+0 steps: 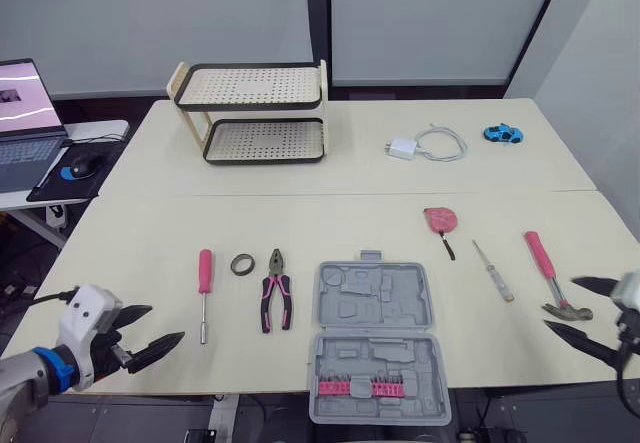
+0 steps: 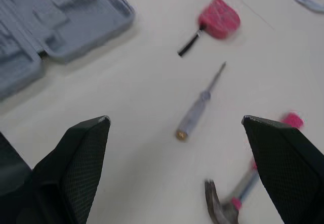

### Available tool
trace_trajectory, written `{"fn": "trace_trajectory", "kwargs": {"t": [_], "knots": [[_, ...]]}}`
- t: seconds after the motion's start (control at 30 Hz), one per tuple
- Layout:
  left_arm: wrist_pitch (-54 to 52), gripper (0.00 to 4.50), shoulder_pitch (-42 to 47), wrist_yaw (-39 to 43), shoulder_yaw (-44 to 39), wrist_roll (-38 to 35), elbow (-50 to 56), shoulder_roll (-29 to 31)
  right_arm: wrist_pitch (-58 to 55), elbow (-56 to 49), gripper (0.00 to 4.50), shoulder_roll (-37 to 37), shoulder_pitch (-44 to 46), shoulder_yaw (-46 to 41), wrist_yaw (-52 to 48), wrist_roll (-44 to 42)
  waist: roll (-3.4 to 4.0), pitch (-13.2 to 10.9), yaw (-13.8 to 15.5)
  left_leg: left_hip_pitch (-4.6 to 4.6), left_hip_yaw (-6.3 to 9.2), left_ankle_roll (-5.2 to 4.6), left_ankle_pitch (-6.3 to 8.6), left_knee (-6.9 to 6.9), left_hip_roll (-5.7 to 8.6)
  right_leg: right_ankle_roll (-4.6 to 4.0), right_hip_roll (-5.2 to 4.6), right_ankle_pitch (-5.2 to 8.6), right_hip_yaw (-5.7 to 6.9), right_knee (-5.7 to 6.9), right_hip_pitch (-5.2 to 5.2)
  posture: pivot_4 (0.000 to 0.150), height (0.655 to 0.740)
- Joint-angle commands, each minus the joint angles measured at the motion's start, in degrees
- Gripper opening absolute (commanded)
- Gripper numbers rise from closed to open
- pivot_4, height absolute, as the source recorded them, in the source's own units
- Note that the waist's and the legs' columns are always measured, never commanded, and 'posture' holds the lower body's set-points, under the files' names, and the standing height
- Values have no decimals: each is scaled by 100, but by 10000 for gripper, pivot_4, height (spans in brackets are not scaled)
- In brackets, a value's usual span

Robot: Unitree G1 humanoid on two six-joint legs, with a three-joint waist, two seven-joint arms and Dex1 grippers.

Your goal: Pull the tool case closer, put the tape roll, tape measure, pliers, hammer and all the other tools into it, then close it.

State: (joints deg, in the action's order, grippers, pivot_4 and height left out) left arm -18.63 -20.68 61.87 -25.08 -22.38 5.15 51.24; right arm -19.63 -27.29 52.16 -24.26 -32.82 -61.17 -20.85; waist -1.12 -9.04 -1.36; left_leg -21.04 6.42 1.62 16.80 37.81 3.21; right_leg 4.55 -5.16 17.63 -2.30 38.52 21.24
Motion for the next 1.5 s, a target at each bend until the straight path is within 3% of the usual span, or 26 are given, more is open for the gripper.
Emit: {"fn": "trace_trajectory", "kwargs": {"t": [0.03, 0.2, 0.37, 0.47, 0.57, 0.63, 0.97, 1.5], "knots": [[540, 44940, 784, 467, 479, 335, -584, 451, -637, -831, 44690, 354, 595, 620, -15, -614, 1, -3, -3, 0, 0, 0, 0, 0, 0, 0, 0, 0, 1, 0, 0, 1500, 7400], [1117, 44940, 2283, 1111, 1424, 684, -1523, 624, -1494, -1348, 44690, 464, 2007, 1906, 251, -1215, -5, -7, 3, -2, 4, -1, 0, 2, 3, 0, 1, -1, 5, -2, 1, 1500, 7400], [1702, 44940, 3416, 1547, 2138, 1000, -2429, 413, -1831, -1266, 44690, 193, 3035, 2920, 531, -1181, -12, -12, -19, -20, 5, -2, 1, 3, 3, 1, 1, -1, 5, 1, 27, 1500, 7400], [2198, 39086, 4110, 1758, 2542, 1288, -3176, 210, -1892, -1207, 45000, 18, 3386, 3300, 666, -1113, -16, -10, -20, -53, 6, -2, 0, 16, 5, 2, 2, -1, 7, 15, 62, 1500, 7400], [2744, 29967, 4619, 1897, 2893, 1638, -3898, 44, -1987, -1218, 45000, -156, 3588, 3545, 847, -1088, -17, -11, -27, -84, 5, 1, -2, 28, 8, 2, 2, -2, 6, 40, 101, 1500, 7400], [3021, 29967, 4916, 1869, 3073, 1847, -4321, -94, -2027, -1241, 45000, -232, 3667, 3730, 957, -994, -17, -11, -30, -84, 6, 1, -2, 27, 9, 2, 2, -2, 7, 41, 102, 1500, 7400], [3823, 29967, 5741, 1708, 3524, 2525, -5720, -517, -2312, -1436, 45000, -483, 3734, 4039, 1307, -1006, -18, -10, -49, -84, 9, 0, -2, 28, 10, 2, 6, -2, 8, 45, 104, 1500, 7400], [3817, 29967, 6220, 1166, 3673, 3141, -6613, -936, -2579, -1588, 45000, -559, 3802, 4005, 1392, -1140, -20, -9, -62, -84, 15, -1, -2, 32, 16, 3, 9, -2, 12, 49, 104, 1500, 7400]]}}
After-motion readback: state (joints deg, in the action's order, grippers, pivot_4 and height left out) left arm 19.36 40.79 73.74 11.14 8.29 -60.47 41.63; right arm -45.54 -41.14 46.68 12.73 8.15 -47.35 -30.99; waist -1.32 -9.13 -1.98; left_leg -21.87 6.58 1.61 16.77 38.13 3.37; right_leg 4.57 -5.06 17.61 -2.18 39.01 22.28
